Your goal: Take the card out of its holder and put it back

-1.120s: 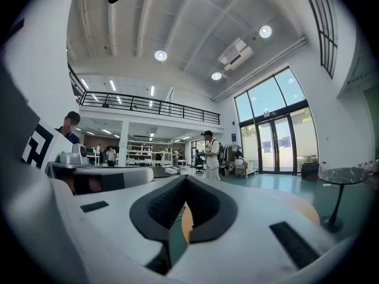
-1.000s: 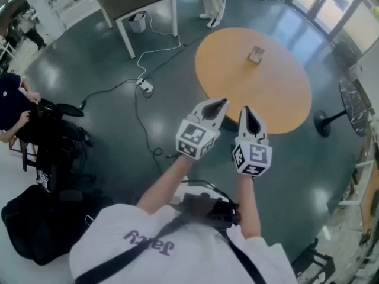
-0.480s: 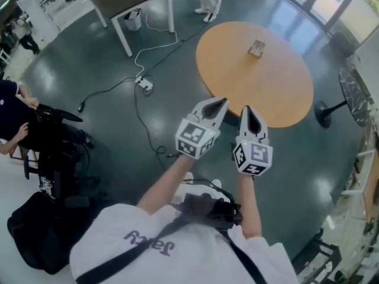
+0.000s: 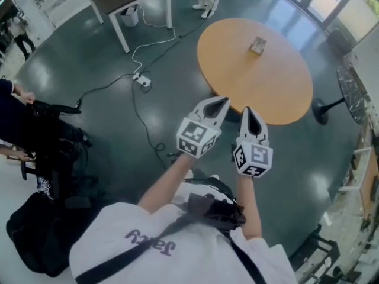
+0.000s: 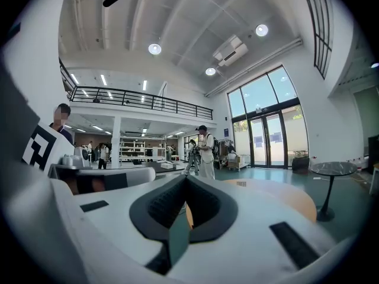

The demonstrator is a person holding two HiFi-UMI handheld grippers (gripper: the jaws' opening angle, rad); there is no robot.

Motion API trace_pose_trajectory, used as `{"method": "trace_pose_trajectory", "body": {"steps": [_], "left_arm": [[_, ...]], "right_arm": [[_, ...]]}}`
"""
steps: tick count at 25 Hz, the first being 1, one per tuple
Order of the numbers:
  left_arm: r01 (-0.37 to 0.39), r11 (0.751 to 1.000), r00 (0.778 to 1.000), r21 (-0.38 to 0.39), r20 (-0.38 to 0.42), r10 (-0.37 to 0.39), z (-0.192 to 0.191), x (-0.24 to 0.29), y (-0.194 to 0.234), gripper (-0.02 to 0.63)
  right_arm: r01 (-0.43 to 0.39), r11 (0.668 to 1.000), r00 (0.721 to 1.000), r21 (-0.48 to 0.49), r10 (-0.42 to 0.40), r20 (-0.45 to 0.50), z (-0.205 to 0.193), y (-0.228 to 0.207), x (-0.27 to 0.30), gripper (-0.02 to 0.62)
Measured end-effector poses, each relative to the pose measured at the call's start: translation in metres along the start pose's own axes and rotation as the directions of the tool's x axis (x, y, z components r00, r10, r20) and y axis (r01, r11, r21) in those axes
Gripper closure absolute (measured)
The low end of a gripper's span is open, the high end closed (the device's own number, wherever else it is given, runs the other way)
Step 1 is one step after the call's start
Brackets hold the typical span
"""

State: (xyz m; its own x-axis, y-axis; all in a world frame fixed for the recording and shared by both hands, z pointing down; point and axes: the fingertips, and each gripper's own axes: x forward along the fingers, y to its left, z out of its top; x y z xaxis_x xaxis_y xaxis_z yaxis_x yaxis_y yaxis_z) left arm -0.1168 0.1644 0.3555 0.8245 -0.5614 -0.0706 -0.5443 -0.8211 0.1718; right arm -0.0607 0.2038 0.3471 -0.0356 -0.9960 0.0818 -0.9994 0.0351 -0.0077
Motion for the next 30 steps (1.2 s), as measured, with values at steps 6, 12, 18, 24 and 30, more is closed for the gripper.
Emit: {"method": "trace_pose_trajectory", "body": {"steps": [6,12,18,24,30], "left_arm": [[0.006,1.000,1.000,-0.009,-0.016,-0.006,-0.007,0.006,-0.002,0.594],[0.012,1.000,1.000,-0.014,-0.001,-0.012,-0.003,0.027,-0.006,0.594],[0.011,1.000,1.000,0.009,-0.004,-0.011,0.002,0.052,-0.001,0.594],[0.002,0.999,1.000,0.033,0.011,-0.002,0.014,0.094,0.006,0.594],[0.001,0.998,1.000,0.057,0.028,-0.002,0.021,0.136,0.005,0.594]], "right_arm": [[0.027,1.000,1.000,0.001,-0.027,-0.003,-0.003,-0.011,-0.002,0.574],[0.088,0.996,0.996,0.016,-0.088,0.008,0.000,-0.040,0.002,0.574],[0.094,0.995,0.995,0.034,-0.095,0.015,0.006,-0.063,0.029,0.574],[0.057,0.998,0.997,0.025,-0.058,0.043,0.022,-0.085,0.059,0.575],[0.075,0.997,0.995,0.032,-0.077,0.065,0.033,-0.120,0.079,0.575]]}}
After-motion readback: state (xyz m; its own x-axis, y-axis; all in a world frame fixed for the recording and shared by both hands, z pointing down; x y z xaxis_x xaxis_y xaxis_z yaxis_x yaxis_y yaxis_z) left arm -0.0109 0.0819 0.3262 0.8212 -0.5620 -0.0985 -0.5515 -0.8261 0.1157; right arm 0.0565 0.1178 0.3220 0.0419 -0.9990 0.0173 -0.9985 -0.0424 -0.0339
